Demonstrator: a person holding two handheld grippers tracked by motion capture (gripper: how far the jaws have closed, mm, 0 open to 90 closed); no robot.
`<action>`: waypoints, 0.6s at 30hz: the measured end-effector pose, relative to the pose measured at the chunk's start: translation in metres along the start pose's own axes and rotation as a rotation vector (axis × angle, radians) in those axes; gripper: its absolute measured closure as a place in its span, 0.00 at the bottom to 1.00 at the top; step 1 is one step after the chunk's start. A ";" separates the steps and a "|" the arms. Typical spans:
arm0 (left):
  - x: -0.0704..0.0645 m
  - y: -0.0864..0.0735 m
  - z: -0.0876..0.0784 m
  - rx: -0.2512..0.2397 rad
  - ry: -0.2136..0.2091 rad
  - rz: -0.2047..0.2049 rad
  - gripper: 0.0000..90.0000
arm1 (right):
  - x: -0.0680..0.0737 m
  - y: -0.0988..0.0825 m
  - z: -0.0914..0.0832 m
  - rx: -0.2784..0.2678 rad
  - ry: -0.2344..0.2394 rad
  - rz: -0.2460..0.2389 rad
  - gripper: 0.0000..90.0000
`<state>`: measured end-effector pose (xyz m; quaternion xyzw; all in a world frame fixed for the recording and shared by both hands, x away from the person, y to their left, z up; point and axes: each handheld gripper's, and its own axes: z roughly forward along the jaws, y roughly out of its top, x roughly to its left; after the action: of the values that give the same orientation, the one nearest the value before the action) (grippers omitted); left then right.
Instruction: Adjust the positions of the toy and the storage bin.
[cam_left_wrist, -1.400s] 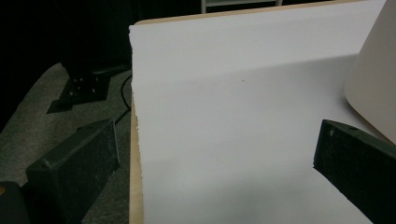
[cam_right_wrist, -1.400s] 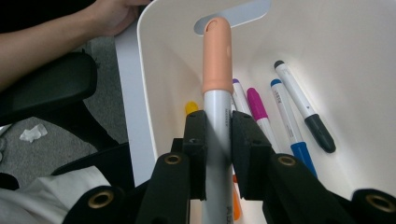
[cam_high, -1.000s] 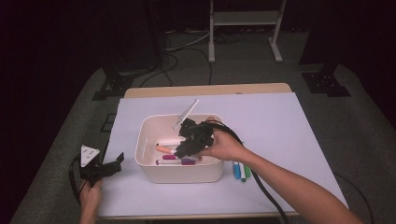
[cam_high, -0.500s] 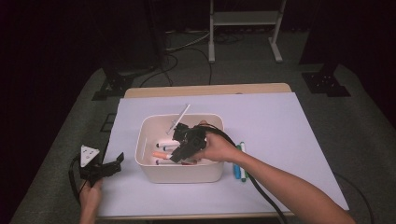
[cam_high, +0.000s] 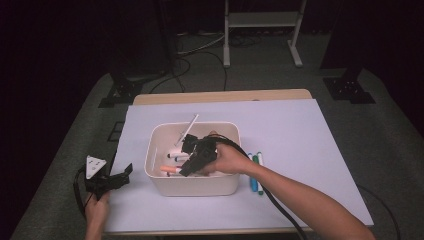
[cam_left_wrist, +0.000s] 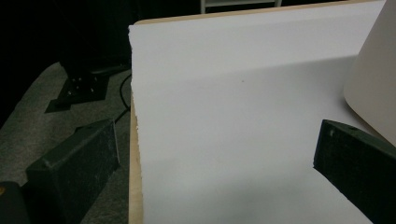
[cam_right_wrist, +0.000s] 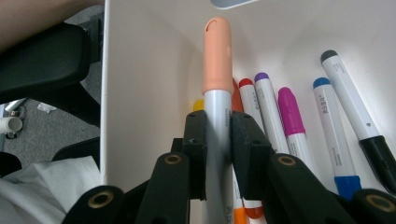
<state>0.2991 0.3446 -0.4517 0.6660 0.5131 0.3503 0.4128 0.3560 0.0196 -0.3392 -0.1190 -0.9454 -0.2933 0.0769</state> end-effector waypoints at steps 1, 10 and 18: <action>0.000 0.000 0.000 0.000 0.000 0.000 0.00 | 0.000 0.000 0.001 0.003 0.000 -0.007 0.84; 0.000 0.000 0.000 -0.004 -0.001 -0.004 0.00 | 0.000 0.002 0.010 0.029 0.003 -0.015 0.84; 0.000 0.000 0.000 -0.005 -0.002 -0.003 0.00 | -0.001 0.002 0.014 0.058 -0.005 -0.017 0.81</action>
<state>0.2990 0.3447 -0.4518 0.6644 0.5130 0.3504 0.4155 0.3564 0.0289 -0.3500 -0.1095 -0.9547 -0.2660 0.0758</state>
